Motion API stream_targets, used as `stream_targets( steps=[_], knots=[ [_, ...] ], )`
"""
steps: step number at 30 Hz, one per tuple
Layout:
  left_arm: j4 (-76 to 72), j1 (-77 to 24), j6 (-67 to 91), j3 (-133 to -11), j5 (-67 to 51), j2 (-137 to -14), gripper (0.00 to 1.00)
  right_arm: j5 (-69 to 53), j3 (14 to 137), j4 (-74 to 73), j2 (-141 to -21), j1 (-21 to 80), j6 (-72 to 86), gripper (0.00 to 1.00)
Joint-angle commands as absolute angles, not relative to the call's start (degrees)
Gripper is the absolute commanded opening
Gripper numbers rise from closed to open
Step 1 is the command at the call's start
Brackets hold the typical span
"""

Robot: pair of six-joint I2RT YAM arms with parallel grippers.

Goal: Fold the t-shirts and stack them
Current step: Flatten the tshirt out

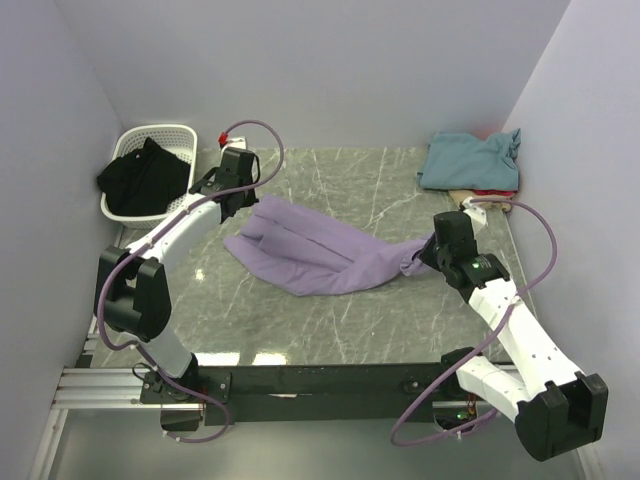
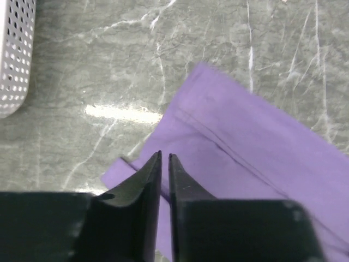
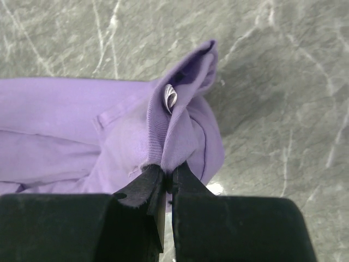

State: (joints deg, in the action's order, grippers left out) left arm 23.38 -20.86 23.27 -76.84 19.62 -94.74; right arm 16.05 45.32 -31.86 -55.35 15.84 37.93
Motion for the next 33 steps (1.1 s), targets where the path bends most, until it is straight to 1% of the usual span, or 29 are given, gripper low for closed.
stream_targets(
  steps=[1, 5, 6, 9, 10, 11, 12, 14, 16, 19, 20, 23, 30, 33],
  knots=[
    [22.51, -20.39, 21.98, -76.99, 19.61, -92.72, 0.01, 17.58, 48.08, -31.82, -55.11, 14.07, 35.51, 0.0],
    [21.71, -20.13, 22.32, -76.38, 17.41, -93.34, 0.01, 15.65, 47.99, -30.94, -55.46, 13.45, 34.72, 0.0],
    [21.88, -20.13, 22.41, -76.38, 16.62, -94.12, 0.07, 15.3, 47.99, -30.76, -55.63, 13.45, 34.63, 0.0],
    [19.96, -20.13, 23.2, -74.46, 14.16, -95.71, 0.43, 13.72, 47.38, -29.8, -56.16, 13.36, 34.1, 0.0],
    [19.34, -20.13, 23.55, -74.01, 13.45, -96.23, 0.45, 13.19, 47.37, -29.53, -56.34, 13.36, 34.1, 0.0],
    [18.55, -20.13, 23.55, -73.57, 11.1, -96.59, 0.5, 12.31, 47.29, -29.27, -56.51, 13.36, 34.1, 0.0],
    [16.37, -20.13, 23.47, -73.3, 10.03, -97.98, 0.62, 11.78, 47.11, -28.92, -56.69, 13.36, 33.93, 0.0],
    [14.77, -20.13, 22.5, -73.83, 6.35, -101.23, 0.67, 10.47, 46.93, -28.04, -57.39, 13.27, 33.93, 0.0],
    [14.41, -20.13, 22.15, -76.28, 4.75, -104.05, 0.67, 9.76, 46.76, -27.77, -58.09, 13.36, 33.66, 0.0],
    [15.82, -20.21, 22.15, -80.06, 2.38, -109.41, 0.6, 9.23, 46.58, -27.42, -58.88, 13.36, 33.58, 0.0],
    [15.91, -20.21, 22.32, -80.59, 2.11, -111.08, 0.56, 9.14, 46.5, -27.16, -59.06, 13.36, 33.66, 0.0],
    [15.56, -20.21, 23.2, -81.03, 2.81, -113.02, 0.54, 9.05, 46.06, -26.81, -59.5, 13.36, 33.66, 0.0],
    [12.92, -20.21, 24.78, -79.81, 5.8, -114.34, 0.54, 7.47, 45.7, -25.49, -61.26, 13.36, 33.66, 0.0],
    [11.95, -20.21, 25.22, -79.89, 7.2, -114.78, 0.52, 6.51, 45.35, -24.96, -61.78, 13.36, 33.75, 0.0]
  ],
)
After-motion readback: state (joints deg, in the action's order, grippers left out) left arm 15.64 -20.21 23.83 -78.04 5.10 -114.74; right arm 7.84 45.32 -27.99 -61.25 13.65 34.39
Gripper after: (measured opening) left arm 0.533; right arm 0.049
